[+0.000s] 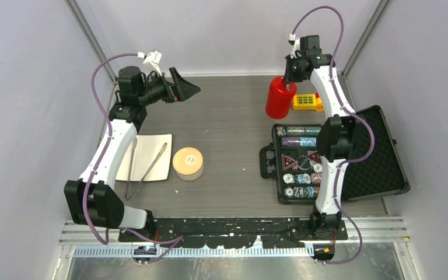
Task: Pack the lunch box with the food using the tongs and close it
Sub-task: Close the box lid on the packing box.
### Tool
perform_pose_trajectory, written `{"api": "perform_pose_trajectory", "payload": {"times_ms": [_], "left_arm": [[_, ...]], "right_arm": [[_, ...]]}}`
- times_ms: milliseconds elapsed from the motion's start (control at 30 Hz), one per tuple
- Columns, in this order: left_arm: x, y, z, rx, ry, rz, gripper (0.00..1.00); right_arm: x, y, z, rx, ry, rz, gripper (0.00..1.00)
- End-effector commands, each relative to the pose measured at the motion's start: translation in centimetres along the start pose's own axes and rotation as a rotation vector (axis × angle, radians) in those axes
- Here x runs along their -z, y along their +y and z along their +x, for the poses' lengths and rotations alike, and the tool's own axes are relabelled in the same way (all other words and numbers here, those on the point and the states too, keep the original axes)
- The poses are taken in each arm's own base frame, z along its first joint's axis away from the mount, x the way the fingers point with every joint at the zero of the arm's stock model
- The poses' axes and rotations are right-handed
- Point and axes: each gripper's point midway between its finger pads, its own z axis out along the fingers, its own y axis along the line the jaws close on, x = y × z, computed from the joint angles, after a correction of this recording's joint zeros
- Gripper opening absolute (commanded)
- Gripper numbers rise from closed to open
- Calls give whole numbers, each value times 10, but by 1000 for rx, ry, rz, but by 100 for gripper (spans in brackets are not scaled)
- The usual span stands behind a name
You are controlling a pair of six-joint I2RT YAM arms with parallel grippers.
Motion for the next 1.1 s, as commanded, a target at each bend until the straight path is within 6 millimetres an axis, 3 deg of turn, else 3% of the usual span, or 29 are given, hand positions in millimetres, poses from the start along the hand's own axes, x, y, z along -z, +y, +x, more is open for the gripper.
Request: {"api": "perform_pose_trajectory", "payload": {"times_ms": [0,233,700,1067], "left_arm": [[0,-10,-20,-38,-46,33,100],[-1,-8,-19,-33,-43,31,100],[-1,-8,-16,-31,-41,36,100],[-1,-7,-14,-26,-33,37,100]], "right_arm": [[18,14,-18,62,-68,-17,0],[18,11,-22,96,-77,20,1],[43,24,-52,134,-173,21,0],[30,26,-38,135,-126,0,0]]}}
